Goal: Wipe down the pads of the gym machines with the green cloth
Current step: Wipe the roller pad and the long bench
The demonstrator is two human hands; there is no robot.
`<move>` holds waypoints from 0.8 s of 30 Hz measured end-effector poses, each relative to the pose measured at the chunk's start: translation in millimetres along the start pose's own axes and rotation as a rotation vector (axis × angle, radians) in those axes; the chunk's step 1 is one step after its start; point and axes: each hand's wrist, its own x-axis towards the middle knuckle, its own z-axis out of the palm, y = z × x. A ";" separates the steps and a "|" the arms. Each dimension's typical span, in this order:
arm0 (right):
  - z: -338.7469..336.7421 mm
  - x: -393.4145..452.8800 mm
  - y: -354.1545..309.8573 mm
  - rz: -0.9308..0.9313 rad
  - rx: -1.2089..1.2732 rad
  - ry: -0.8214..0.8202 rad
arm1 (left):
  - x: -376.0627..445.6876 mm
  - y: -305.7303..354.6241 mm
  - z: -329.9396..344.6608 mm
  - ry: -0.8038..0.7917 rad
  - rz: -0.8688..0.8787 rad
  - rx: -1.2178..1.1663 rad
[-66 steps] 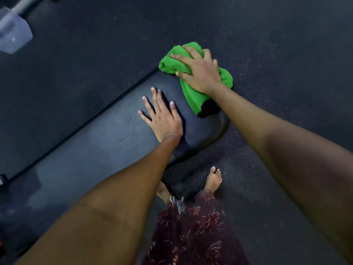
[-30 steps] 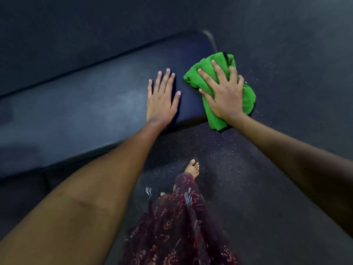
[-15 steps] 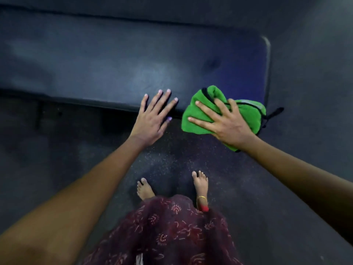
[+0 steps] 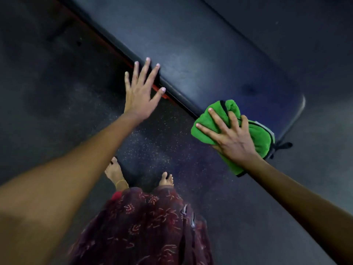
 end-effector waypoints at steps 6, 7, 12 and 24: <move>-7.9 19.4 12.6 -0.218 0.094 -0.016 | 7.8 -12.7 -15.8 -0.020 0.063 -0.089; -7.5 11.4 17.2 -0.232 0.110 -0.022 | 10.1 -15.9 -18.8 -0.017 0.066 -0.079; -7.4 26.8 25.8 -0.302 0.128 -0.084 | 20.6 -35.7 -28.0 -0.046 -0.085 0.027; -16.4 193.9 -8.7 -0.271 0.112 0.011 | 29.0 -56.2 -53.8 -0.261 0.038 0.032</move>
